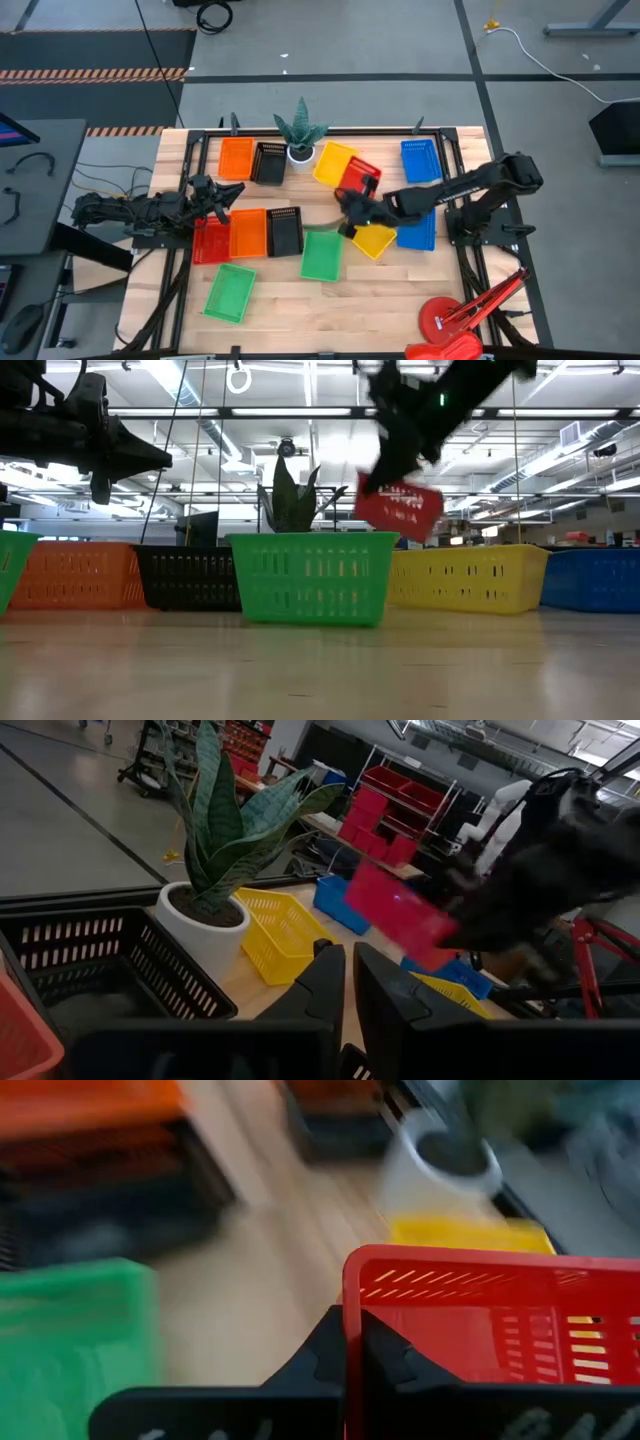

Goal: Stack baskets by color
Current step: Move the top red bin to the bottom right of the table

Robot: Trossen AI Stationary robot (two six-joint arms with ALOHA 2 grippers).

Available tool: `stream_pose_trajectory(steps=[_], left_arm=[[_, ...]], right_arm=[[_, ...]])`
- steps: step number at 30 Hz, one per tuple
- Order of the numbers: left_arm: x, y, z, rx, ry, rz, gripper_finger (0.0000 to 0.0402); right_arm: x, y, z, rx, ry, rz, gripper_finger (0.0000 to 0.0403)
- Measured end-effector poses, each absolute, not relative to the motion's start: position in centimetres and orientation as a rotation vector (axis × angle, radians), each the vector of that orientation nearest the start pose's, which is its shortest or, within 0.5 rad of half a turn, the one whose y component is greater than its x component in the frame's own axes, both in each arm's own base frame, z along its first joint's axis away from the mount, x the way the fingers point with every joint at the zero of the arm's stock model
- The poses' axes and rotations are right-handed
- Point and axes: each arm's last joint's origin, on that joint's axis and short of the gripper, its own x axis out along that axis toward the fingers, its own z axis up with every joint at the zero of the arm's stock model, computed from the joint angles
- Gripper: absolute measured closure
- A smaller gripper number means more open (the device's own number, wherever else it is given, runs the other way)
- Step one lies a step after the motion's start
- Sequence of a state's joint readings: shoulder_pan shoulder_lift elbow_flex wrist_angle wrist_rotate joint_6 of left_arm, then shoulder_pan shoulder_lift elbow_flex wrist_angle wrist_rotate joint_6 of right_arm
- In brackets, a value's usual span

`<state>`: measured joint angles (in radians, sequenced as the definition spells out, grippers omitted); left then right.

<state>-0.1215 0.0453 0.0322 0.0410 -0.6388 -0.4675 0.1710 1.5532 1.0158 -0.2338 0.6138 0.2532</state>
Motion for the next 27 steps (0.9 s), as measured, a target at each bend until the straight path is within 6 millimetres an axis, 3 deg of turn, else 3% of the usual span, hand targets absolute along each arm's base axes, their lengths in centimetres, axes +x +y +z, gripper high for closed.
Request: stream_pose_trajectory(steps=[4,7,11,15,21,27], left_arm=[[9.4,0.6,17.5,-0.468,-0.147,0.502,0.0368],[9.4,0.6,17.5,-0.468,-0.147,0.502,0.0365],[9.4,0.6,17.5,-0.468,-0.147,0.502,0.0364],[9.4,0.6,17.5,-0.468,-0.147,0.502,0.0368],[9.4,0.6,17.5,-0.469,-0.147,0.502,0.0371],[9.4,0.6,17.5,-0.469,-0.147,0.502,0.0364]], right_arm=[[32.5,7.5,25.8,-0.099,0.591,-0.343,0.0397],[32.3,10.7,27.0,-0.089,0.588,-0.075,0.0397],[30.7,14.8,26.8,-0.046,0.645,0.322,0.0396],[28.4,18.3,25.9,0.038,0.735,0.541,0.0396],[25.5,21.8,25.1,0.118,0.79,0.525,0.0396],[23.2,22.5,22.0,0.156,0.861,0.418,0.0392]])
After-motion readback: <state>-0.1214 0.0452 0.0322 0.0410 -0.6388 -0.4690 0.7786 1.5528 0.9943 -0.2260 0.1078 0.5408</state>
